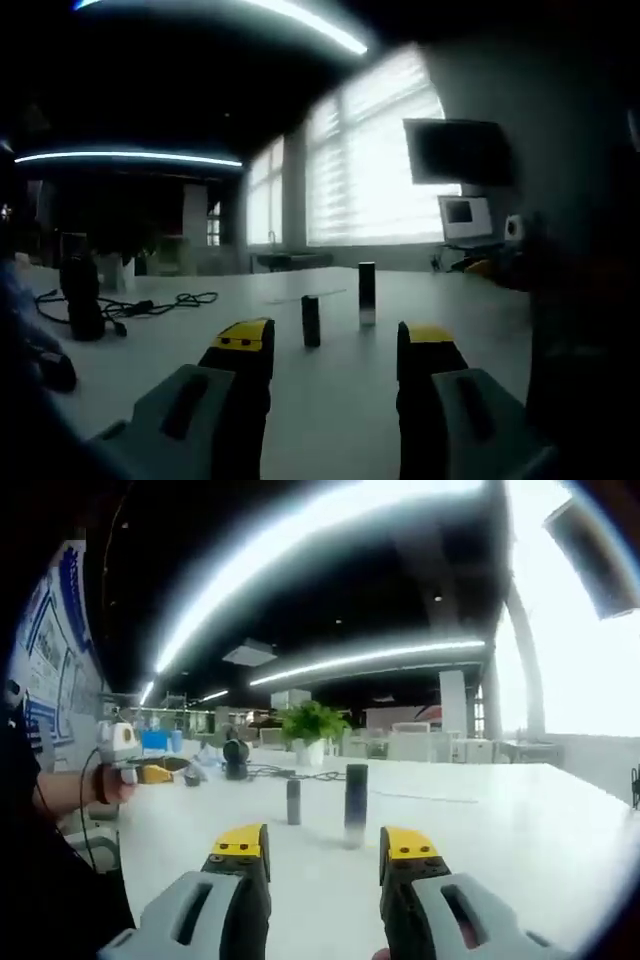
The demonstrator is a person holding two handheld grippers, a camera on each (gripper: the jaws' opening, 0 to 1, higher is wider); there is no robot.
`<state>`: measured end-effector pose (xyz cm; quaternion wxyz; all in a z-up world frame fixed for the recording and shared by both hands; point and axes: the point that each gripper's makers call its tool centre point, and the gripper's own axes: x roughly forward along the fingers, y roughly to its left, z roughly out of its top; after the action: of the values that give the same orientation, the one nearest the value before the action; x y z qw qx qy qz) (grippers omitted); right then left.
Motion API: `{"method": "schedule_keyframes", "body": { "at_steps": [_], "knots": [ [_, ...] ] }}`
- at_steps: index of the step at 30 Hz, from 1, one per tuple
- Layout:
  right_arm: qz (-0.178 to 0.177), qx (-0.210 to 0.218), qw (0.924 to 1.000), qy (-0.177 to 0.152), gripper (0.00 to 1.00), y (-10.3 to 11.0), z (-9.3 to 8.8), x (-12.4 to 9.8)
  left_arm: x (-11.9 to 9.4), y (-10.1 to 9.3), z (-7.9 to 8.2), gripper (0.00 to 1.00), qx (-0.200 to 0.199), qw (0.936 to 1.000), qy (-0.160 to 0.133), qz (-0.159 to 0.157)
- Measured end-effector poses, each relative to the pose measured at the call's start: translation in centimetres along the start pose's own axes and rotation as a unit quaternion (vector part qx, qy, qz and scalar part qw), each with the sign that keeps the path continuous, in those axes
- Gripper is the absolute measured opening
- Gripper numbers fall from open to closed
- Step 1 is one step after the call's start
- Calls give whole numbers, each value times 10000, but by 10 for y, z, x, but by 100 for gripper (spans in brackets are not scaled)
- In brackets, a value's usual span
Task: Pick up cosmetic bottle twist off cap place on table pick up cap screw tight cap place on table
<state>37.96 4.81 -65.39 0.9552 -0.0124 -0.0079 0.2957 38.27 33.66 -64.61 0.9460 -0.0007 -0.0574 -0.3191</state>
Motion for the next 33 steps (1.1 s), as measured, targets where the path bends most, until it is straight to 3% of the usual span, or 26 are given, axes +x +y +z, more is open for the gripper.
{"method": "schedule_keyframes", "body": {
  "at_steps": [19,33],
  "knots": [
    [-24,-81,10000,-48,38,3,5,0,3,5,4,45,-90,9997,-166,153],
    [7,-105,9999,-26,38,2,7,8,10,-3,3,44,-5,10000,-91,-27]
  ]
}}
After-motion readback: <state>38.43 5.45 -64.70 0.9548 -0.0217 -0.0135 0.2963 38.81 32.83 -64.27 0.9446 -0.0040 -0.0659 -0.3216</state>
